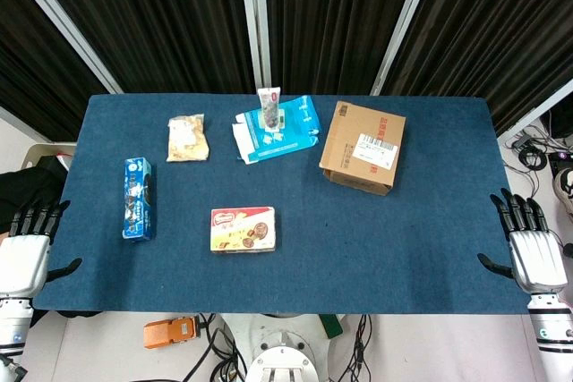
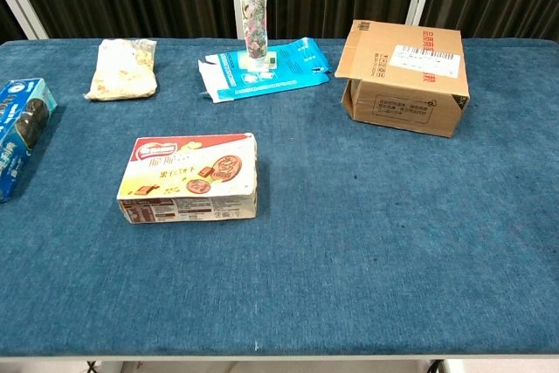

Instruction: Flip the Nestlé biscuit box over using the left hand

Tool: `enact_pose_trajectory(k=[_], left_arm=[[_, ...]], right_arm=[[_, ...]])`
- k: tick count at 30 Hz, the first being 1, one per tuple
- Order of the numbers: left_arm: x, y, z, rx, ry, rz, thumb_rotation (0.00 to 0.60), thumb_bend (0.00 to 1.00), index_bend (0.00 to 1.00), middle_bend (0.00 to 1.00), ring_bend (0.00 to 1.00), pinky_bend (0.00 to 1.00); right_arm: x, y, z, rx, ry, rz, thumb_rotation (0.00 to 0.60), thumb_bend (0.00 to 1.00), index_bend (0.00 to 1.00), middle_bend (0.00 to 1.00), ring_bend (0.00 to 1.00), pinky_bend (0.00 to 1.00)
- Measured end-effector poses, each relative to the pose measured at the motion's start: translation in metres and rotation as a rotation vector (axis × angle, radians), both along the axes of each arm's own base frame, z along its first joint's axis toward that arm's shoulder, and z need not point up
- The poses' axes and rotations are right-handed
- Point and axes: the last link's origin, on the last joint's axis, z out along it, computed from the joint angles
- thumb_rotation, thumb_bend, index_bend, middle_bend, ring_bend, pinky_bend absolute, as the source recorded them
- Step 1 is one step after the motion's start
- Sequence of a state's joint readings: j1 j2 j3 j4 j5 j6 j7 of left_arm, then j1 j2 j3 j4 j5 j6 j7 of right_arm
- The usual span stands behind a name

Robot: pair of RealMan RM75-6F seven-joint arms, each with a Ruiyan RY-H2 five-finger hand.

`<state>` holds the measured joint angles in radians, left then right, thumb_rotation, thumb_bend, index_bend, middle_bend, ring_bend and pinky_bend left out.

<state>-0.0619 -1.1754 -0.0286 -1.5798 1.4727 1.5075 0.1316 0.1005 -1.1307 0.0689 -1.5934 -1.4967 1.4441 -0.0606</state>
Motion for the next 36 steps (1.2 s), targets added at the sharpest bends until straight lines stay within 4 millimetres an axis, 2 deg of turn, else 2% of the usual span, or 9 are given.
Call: enact_pose_trajectory(k=[8,11,17,26,33,36], left_arm=[[0.002,0.000,-0.001,-0.004,0.001,-0.001,0.600,0.00,0.10,0.07,0.00,0.00],[0.009,0.004,-0.001,-0.001,-0.006,-0.027,0.600,0.00,0.10,0.07,0.00,0.00],[0.037,0.023,-0.007,-0.042,-0.041,-0.112,0.600,0.00,0.10,0.07,0.00,0.00],[0.110,0.057,-0.041,-0.220,-0.148,-0.266,0.600,0.00,0.10,0.07,0.02,0.00],[0.177,0.087,-0.082,-0.412,-0.238,-0.347,0.600,0.00,0.10,0.08,0.02,0.00],[0.197,0.096,-0.099,-0.458,-0.231,-0.351,0.600,0.00,0.10,0.08,0.02,0.00]], right_arm=[[0.000,-0.002,0.004,-0.017,0.000,0.010,0.600,0.24,0.00,0.00,0.00,0.00],[-0.001,-0.003,0.005,-0.023,-0.005,0.012,0.600,0.24,0.00,0.00,0.00,0.00],[-0.005,-0.003,0.010,-0.036,-0.011,0.012,0.600,0.24,0.00,0.00,0.00,0.00],[-0.009,-0.004,0.015,-0.049,-0.006,0.008,0.600,0.24,0.00,0.00,0.00,0.00],[-0.010,-0.007,0.014,-0.036,0.004,0.003,0.600,0.24,0.00,0.00,0.00,0.00],[-0.010,-0.008,0.013,-0.033,0.006,0.001,0.600,0.24,0.00,0.00,0.00,0.00]])
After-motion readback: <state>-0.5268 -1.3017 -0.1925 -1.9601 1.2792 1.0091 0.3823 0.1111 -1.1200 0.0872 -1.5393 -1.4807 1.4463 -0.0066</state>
